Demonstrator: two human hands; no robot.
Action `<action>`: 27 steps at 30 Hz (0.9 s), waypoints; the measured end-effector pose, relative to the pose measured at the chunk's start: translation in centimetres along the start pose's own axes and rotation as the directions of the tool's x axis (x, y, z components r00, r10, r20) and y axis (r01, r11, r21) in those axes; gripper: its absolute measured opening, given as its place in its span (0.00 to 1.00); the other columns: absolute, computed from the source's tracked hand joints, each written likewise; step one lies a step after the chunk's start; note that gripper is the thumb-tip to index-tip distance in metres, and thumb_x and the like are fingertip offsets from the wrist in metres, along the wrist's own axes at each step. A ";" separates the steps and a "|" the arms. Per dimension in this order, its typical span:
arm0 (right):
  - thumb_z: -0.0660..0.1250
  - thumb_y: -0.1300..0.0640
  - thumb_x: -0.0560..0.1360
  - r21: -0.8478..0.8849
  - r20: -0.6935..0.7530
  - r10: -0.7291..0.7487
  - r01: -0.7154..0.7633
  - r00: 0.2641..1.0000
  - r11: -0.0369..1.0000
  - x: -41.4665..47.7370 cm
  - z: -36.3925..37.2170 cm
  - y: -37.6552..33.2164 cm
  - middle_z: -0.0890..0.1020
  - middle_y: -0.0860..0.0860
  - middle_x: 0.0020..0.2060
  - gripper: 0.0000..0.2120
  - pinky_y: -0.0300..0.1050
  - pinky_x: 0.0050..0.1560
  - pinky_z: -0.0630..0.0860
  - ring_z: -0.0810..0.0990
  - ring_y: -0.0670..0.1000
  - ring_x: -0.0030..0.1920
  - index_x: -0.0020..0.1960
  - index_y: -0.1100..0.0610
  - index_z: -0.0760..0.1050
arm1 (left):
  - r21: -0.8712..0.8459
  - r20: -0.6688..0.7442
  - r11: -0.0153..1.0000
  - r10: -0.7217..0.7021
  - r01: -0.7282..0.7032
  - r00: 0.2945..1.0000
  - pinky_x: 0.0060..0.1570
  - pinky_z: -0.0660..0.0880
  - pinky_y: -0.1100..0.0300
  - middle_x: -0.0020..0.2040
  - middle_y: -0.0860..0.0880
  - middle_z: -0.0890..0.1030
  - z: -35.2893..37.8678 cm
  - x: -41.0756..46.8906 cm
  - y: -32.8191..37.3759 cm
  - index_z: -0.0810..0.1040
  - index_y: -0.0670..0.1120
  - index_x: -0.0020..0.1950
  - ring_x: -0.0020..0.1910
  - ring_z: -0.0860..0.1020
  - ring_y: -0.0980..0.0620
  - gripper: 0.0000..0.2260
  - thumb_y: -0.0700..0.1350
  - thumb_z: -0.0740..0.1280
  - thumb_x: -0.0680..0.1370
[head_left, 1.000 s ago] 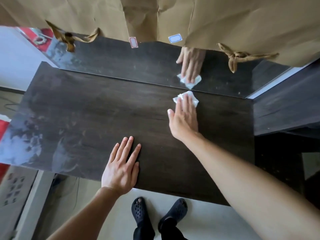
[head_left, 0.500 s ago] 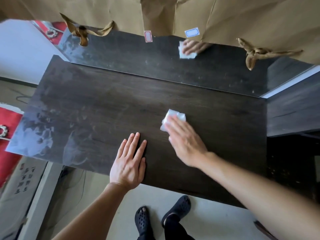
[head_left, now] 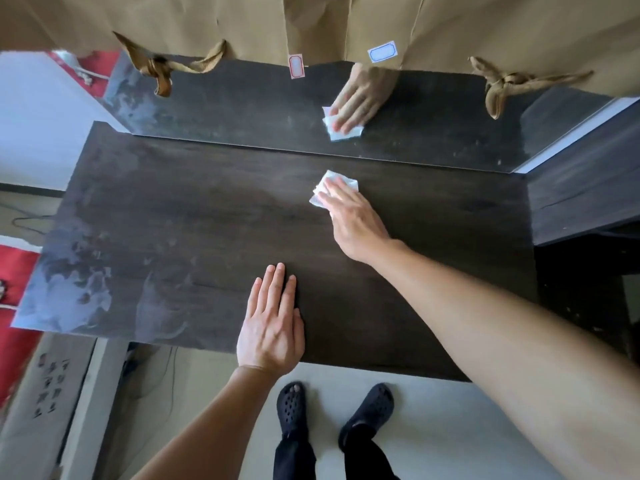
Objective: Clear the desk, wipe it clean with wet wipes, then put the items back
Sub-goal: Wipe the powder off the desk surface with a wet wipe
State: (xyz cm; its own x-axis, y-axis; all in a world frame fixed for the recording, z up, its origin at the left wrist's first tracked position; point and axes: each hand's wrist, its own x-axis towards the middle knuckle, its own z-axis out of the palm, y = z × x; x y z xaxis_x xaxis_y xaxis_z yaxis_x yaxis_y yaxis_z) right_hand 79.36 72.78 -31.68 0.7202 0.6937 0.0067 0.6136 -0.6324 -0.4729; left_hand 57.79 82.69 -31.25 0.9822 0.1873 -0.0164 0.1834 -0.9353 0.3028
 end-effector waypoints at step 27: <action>0.58 0.78 0.68 -0.007 -0.280 0.701 -0.731 0.656 0.682 -30.2 -5.2 5.4 0.66 0.57 0.72 0.32 0.49 0.70 0.65 0.63 0.55 0.73 0.70 0.61 0.68 | 0.119 0.285 0.960 0.210 -0.252 0.935 0.57 0.74 0.39 0.64 0.32 0.74 -1.2 -2.0 5.2 0.78 0.37 0.60 0.62 0.73 0.31 0.23 0.39 0.66 0.65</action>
State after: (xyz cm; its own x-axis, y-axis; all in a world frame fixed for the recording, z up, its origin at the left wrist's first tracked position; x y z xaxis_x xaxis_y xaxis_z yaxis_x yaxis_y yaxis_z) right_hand 62.61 46.58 -29.87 0.9932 -0.0845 -0.0799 -0.1058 -0.9412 -0.3208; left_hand 56.70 77.76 -28.52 0.9689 -0.1067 -0.2234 -0.0663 -0.9812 0.1812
